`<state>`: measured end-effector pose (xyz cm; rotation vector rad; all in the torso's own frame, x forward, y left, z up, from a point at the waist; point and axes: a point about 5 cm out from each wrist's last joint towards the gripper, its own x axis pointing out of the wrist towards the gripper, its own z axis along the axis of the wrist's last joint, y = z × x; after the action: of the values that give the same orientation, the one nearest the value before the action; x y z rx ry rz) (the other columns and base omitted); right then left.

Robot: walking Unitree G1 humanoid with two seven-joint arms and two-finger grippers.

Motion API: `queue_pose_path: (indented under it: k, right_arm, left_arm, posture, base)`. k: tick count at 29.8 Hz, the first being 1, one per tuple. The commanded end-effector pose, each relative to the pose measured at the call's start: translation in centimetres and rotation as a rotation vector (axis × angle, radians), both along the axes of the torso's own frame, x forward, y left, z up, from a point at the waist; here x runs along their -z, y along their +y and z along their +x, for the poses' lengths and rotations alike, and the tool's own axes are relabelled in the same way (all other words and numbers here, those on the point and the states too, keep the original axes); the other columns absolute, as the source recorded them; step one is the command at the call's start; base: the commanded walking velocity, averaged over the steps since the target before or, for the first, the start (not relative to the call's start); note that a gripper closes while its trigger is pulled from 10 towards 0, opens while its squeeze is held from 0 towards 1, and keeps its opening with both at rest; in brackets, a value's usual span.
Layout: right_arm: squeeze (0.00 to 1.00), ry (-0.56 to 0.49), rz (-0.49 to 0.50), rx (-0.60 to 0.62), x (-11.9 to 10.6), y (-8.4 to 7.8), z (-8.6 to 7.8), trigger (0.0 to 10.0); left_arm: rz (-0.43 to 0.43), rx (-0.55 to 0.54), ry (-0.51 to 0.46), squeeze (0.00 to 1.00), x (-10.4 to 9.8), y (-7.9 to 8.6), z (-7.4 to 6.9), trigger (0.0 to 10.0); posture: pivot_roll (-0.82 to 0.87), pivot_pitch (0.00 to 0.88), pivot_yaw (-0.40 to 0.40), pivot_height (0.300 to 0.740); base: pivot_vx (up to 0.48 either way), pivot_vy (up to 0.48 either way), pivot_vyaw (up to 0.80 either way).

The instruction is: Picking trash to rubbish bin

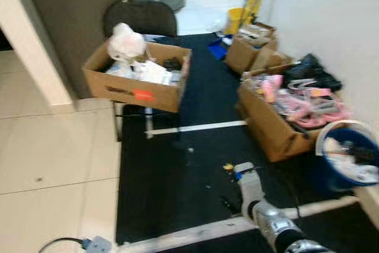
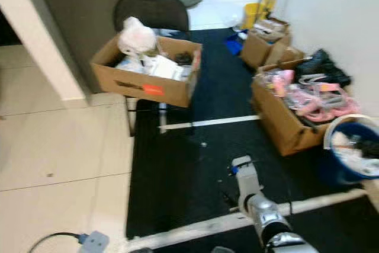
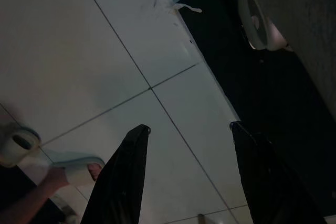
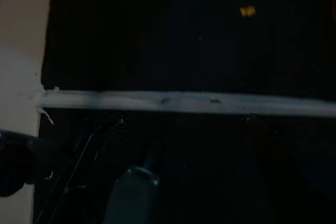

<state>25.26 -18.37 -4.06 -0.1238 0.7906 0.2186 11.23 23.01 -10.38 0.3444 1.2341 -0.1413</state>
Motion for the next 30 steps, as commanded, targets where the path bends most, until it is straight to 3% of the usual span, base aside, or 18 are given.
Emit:
queue_pose_path:
  k: [1,15,22,28,30]
  right_arm:
    - [0.0,0.058,-0.023,0.022,0.9,-0.5,-1.3,10.0]
    - [0.0,0.222,-0.061,0.064,3.7,-1.3,-5.8,10.0]
    - [0.0,0.264,-0.061,0.089,4.3,-1.4,-7.1,10.0]
    - [0.0,0.368,-0.095,0.096,5.6,-1.7,-10.0,10.0]
    - [0.0,0.42,-0.112,0.1,6.2,-1.9,-11.7,10.0]
  left_arm:
    - [0.001,0.003,0.009,0.0,0.0,0.2,-0.3,10.0]
    - [-0.002,0.011,0.01,0.0,0.0,0.1,-0.2,10.0]
    - [0.002,0.017,0.01,0.0,0.0,0.1,-0.2,10.0]
    - [0.004,0.021,0.008,0.0,0.0,0.1,-0.2,10.0]
    - [0.004,0.021,0.008,0.0,0.0,0.1,-0.2,10.0]
  posture:
    - [0.03,0.067,0.005,0.74]
    - [0.03,0.065,0.004,0.74]
    - [0.03,0.065,0.004,0.74]
    - [0.03,0.065,0.004,0.74]
    - [0.03,0.065,0.004,0.74]
  base:
    - [0.0,0.0,-0.8]
    - [0.0,0.0,-0.8]
    - [0.0,0.0,-0.8]
    - [0.0,0.0,-0.8]
    - [0.0,0.0,-0.79]
